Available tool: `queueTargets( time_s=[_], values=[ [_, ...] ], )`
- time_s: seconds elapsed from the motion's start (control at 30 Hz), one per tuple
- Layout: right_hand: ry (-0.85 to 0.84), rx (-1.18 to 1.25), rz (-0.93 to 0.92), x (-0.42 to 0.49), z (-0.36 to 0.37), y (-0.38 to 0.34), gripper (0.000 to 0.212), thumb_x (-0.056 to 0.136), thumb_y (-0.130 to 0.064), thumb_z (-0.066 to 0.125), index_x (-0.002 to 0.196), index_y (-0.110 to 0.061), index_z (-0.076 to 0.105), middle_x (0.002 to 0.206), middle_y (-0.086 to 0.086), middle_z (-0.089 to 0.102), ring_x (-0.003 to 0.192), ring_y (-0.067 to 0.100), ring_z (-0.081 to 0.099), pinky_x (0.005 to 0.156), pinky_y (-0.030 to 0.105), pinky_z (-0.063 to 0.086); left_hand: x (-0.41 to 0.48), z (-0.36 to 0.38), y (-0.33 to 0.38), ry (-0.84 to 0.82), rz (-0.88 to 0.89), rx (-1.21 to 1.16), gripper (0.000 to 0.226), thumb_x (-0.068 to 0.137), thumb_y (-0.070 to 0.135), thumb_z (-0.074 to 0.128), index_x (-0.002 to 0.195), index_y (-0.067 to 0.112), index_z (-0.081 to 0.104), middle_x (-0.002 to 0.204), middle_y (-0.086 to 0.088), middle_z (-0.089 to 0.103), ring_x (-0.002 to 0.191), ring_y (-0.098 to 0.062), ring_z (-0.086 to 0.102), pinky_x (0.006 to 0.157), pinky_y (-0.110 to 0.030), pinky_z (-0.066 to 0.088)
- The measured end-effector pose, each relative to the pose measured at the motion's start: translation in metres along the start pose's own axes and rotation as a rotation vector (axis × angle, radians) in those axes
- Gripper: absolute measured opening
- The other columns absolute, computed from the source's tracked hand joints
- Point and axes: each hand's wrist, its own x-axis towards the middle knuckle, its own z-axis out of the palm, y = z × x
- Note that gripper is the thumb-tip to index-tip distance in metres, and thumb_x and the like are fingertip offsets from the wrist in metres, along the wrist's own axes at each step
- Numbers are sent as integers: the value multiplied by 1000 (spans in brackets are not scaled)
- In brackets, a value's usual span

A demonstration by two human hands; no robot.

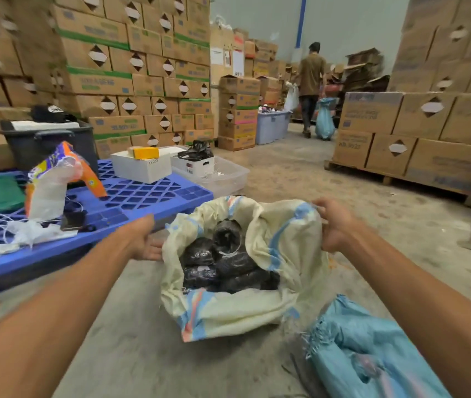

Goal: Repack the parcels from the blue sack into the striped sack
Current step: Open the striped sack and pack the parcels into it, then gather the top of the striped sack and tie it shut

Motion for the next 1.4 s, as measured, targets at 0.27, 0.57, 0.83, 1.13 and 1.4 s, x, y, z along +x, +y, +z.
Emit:
queueTargets(
  time_s=[0.27,0.57,0.83,1.13,1.4],
  values=[
    [-54,-349,237,-13,-19,21,36,90,-28,57,115,-6,71,110,13,74,95,28,69,96,41,54,30,-13,-97,-35,-276,272,19,86,5,66,68,0,63,58,-14,64,50,-24,61,40,-30,53],
    [-198,-651,177,-15,-29,18,35,91,-32,66,117,-9,63,117,12,65,101,27,65,86,40,58,8,-8,-68,96,-71,147,13,95,18,54,95,7,60,96,-14,63,76,-28,58,71,-48,54],
    [39,-588,-138,-66,16,-37,12,97,-12,53,89,-4,59,84,13,59,71,24,59,60,33,56,-60,12,42,148,213,95,11,97,21,57,94,10,57,76,-10,53,63,-23,50,53,-39,46],
    [-231,220,-261,-116,47,-96,12,92,-13,51,100,-7,57,91,9,55,86,23,57,80,32,55,-107,13,95,-114,462,-312,20,95,20,38,81,14,51,75,-8,65,61,-23,59,46,-26,50],
    [-76,-128,60,-93,14,-18,33,94,-25,67,72,-4,55,56,7,58,32,12,54,33,18,46,-48,-8,-27,194,120,103,62,88,24,66,141,0,44,135,-21,54,121,-36,55,107,-48,42]
  ],
)
